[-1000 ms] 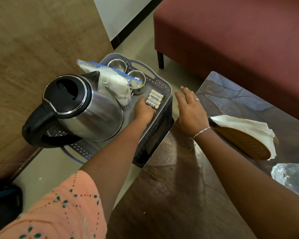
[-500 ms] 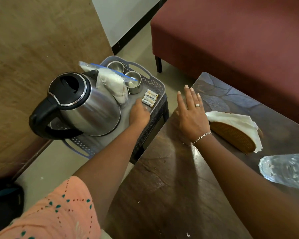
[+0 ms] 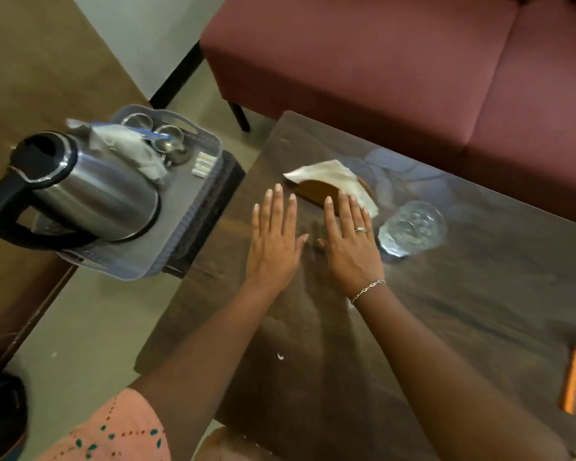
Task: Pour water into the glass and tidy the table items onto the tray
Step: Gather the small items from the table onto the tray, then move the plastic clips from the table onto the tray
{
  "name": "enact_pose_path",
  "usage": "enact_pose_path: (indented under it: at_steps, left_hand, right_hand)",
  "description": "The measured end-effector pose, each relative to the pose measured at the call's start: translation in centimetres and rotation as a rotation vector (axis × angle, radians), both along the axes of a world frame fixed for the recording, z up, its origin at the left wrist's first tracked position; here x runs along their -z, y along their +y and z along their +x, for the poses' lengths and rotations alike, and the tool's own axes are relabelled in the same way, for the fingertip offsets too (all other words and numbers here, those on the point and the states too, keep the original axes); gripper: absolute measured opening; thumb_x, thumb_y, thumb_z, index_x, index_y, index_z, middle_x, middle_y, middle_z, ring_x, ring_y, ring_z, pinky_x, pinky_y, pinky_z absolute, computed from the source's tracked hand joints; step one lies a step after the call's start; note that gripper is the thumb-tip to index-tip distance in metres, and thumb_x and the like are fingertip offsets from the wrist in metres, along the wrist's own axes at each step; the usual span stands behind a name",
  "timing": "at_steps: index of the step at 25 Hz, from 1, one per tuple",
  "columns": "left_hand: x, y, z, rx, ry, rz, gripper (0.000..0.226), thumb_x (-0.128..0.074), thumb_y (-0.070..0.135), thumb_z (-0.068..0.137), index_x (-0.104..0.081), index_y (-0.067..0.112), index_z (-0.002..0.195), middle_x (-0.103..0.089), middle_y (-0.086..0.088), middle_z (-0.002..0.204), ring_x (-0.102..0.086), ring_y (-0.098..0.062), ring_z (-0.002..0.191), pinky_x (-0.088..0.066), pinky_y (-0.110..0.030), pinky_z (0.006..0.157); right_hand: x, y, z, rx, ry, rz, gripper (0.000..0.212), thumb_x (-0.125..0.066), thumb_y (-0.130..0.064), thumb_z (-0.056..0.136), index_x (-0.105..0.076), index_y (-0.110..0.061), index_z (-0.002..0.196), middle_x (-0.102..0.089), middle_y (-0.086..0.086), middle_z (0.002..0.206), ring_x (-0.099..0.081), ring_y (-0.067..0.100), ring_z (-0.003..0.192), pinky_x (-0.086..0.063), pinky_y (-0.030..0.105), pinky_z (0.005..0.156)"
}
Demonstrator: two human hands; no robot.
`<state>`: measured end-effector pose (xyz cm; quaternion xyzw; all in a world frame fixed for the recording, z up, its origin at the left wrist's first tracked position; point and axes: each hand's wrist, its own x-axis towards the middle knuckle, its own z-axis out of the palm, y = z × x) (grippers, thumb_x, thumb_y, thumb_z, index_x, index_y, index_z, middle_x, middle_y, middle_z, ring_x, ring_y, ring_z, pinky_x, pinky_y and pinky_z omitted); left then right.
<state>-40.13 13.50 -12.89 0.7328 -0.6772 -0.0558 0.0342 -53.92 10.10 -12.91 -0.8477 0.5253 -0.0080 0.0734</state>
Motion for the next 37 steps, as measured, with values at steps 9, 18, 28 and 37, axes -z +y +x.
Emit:
enact_pose_path:
  at_steps: [9,18,28,37]
  left_hand:
    - [-0.6,6.9,-17.0,0.3,-0.091,0.134,0.069,-0.034,0.046,0.094,-0.013,0.006,0.146,-0.007,-0.019,0.154,-0.008,-0.031,0.144,-0.007,-0.048,0.116]
    - [-1.7,10.0,-31.8,0.546,0.013,0.223,0.071,-0.051,0.042,0.09,-0.024,0.005,0.144,-0.018,-0.021,0.153,-0.016,-0.032,0.142,-0.013,-0.047,0.116]
    - [0.8,11.9,-38.9,0.617,0.046,0.349,0.065,-0.036,0.042,0.096,-0.012,0.008,0.146,-0.013,-0.012,0.156,-0.002,-0.025,0.145,0.005,-0.04,0.118]
    - [1.8,10.1,-44.6,0.657,0.153,0.373,0.02,-0.046,0.027,0.093,-0.051,0.015,0.108,-0.056,-0.003,0.113,-0.049,-0.021,0.106,-0.037,-0.032,0.091]
  right_hand:
    - [-1.3,8.3,-17.9,0.286,0.018,0.005,0.062,-0.059,-0.023,0.086,-0.033,-0.003,0.138,-0.033,0.026,0.144,-0.032,0.04,0.134,-0.023,0.051,0.108]
    - [-0.7,14.4,-33.8,0.563,0.044,0.081,0.065,-0.056,-0.021,0.086,-0.027,-0.003,0.141,-0.023,0.025,0.149,-0.021,0.039,0.138,-0.012,0.047,0.113]
    - [2.0,18.7,-43.4,1.069,-0.278,0.199,0.047,-0.051,-0.012,0.088,-0.039,-0.003,0.133,-0.042,0.019,0.137,-0.039,0.034,0.127,-0.031,0.038,0.104]
    - [4.2,17.0,-47.2,1.596,-0.539,0.441,0.036,-0.072,-0.036,0.074,-0.05,-0.009,0.067,-0.066,0.018,0.088,-0.06,0.035,0.092,-0.038,0.031,0.067]
